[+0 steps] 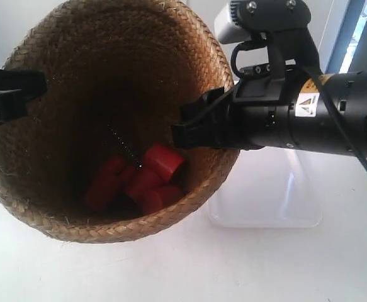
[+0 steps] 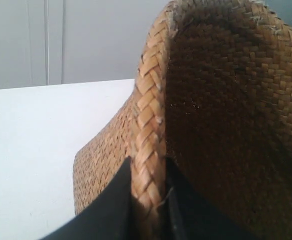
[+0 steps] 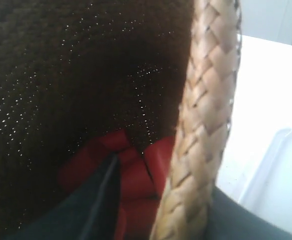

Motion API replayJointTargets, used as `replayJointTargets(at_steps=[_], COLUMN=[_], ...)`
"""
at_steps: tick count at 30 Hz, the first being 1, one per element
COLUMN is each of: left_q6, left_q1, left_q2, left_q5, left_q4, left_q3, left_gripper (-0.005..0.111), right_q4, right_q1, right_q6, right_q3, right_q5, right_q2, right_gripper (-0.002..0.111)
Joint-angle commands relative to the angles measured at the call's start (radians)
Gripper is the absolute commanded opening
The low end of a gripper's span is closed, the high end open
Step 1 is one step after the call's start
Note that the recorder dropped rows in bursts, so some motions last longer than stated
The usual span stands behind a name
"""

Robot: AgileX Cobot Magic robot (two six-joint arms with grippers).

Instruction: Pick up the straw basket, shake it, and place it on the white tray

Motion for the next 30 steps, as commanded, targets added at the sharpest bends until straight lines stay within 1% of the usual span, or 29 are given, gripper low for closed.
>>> replayJointTargets(at_steps=[1,2,3,4,5,6,7,8,9,11,13,18,25,27,30], left_q6=[0.025,0.025,0.023,0.019,0.037,0.055,0.065,0.018,-0.034,-0.026,-0.028,-0.03,-0.03,-0.028,-0.035], left_q1=[-0.013,-0.013,-0.013,-0.015,-0.019,-0.019,0.004,0.031,0.048,0.051,0.051,0.051,0.051,0.051,0.051], left_q2=[-0.011,-0.011,-0.024,-0.05,-0.104,-0.115,-0.081,-0.025,-0.009,-0.025,-0.038,-0.035,-0.035,-0.035,-0.038], left_q5=[0.023,0.023,-0.008,0.014,0.11,0.139,0.11,0.078,0.085,0.081,0.043,0.074,0.072,0.051,0.04], left_q4=[0.031,0.031,0.035,0.035,0.053,0.077,0.116,0.106,0.106,0.121,0.121,0.117,0.117,0.117,0.114], left_q3=[-0.008,-0.008,-0.033,-0.069,-0.166,-0.169,-0.092,-0.028,-0.003,0.002,0.002,0.006,0.006,0.004,-0.018], left_gripper=[0.0,0.0,0.0,0.0,0.0,0.0,0.0,0.0,0.0,0.0,0.0,0.0,0.0,0.0,0.0], right_q4=[-0.019,-0.03,-0.028,-0.028,-0.028,-0.045,-0.136,-0.128,-0.114,-0.116,-0.122,-0.122,-0.122,-0.122,-0.139], right_q1=[0.008,0.008,0.008,0.011,0.041,0.056,0.033,-0.006,-0.012,-0.002,-0.002,-0.002,-0.002,-0.002,-0.004], right_q6=[-0.03,-0.032,-0.032,-0.032,-0.055,-0.073,-0.055,0.04,0.123,0.092,0.096,0.096,0.096,0.096,0.133], right_q3=[0.008,0.008,-0.046,-0.102,-0.179,-0.171,-0.066,-0.019,-0.015,-0.017,-0.017,-0.015,-0.015,-0.015,-0.015], right_q5=[-0.015,-0.022,-0.008,0.022,0.052,0.022,-0.037,-0.005,0.034,0.008,-0.008,0.005,0.014,0.036,0.045], right_q2=[-0.004,-0.004,-0.03,-0.068,-0.145,-0.162,-0.097,-0.03,0.004,-0.012,-0.023,-0.023,-0.009,0.02,0.046], right_gripper=[0.0,0.0,0.0,0.0,0.0,0.0,0.0,0.0,0.0,0.0,0.0,0.0,0.0,0.0,0.0])
